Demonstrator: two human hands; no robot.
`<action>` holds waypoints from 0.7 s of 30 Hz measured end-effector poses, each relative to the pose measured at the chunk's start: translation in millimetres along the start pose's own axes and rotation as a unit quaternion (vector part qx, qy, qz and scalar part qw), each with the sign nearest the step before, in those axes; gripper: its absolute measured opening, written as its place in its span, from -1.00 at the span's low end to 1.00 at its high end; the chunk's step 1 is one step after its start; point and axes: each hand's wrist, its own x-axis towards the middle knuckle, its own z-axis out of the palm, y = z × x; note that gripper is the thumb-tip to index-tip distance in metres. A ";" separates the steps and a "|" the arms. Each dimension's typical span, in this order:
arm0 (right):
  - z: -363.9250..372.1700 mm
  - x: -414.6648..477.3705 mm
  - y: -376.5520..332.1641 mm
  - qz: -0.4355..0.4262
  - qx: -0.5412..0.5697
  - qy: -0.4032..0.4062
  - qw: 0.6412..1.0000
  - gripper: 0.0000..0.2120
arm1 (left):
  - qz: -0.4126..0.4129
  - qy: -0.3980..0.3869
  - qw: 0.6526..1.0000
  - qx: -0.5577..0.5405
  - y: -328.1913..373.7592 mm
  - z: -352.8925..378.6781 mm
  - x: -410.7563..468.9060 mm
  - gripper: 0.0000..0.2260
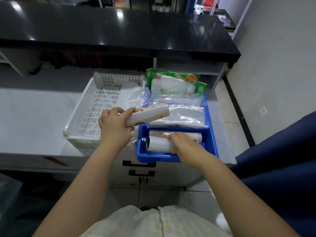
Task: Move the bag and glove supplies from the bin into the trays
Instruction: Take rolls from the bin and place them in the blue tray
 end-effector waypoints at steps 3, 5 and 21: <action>4.0 -4.6 -5.2 -0.010 0.038 0.048 0.998 -0.42 | 0.006 -0.012 1.000 0.002 0.4 2.1 -1.5 -0.47; 5.2 -7.8 -8.3 -0.008 0.054 0.084 0.995 -0.39 | 0.011 -0.013 1.000 0.002 0.9 3.8 -1.6 -0.46; -72.7 -38.3 24.5 0.086 0.007 0.321 0.943 -0.47 | 0.178 -0.139 0.974 0.015 74.7 37.5 -29.8 -0.49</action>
